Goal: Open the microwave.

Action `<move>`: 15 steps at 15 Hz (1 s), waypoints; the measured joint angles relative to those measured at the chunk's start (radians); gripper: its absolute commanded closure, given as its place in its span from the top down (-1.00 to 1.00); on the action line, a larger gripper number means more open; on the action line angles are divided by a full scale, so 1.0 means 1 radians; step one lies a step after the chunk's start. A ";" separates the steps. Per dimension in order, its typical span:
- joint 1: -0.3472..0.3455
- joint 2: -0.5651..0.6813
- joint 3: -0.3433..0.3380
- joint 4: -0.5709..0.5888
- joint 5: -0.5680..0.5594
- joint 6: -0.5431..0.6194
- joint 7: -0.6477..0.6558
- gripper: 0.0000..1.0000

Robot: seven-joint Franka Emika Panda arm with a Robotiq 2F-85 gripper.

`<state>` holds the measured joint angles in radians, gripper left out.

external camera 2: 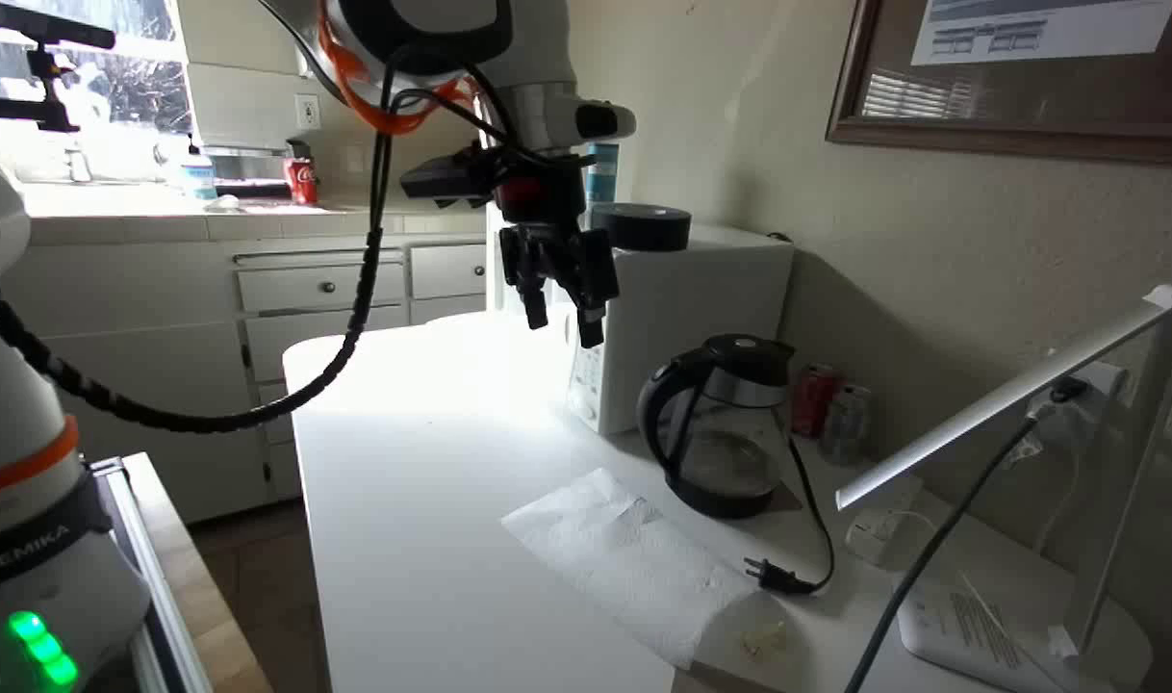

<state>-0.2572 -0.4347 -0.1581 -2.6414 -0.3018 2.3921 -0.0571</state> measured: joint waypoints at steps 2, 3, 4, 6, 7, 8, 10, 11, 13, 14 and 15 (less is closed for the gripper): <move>0.000 0.000 0.000 0.000 0.000 0.000 0.000 1.00; 0.000 0.000 0.000 0.000 0.000 0.000 0.000 1.00; 0.000 0.000 0.000 0.000 0.000 0.000 0.000 1.00; 0.000 0.000 0.000 0.000 0.000 0.000 0.000 1.00; 0.000 0.000 0.000 0.000 0.000 0.000 0.000 1.00; 0.000 0.000 0.000 0.000 0.000 0.000 0.000 1.00; 0.007 -0.001 0.011 -0.004 -0.023 -0.005 -0.041 1.00; 0.017 -0.001 0.025 -0.011 -0.029 -0.012 -0.060 1.00; 0.058 -0.002 0.064 -0.037 -0.030 -0.025 -0.083 1.00; 0.087 -0.002 0.086 -0.055 -0.030 -0.027 -0.086 1.00; 0.117 -0.003 0.109 -0.073 -0.030 -0.030 -0.087 1.00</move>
<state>-0.1402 -0.4373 -0.0492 -2.7141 -0.3318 2.3624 -0.1441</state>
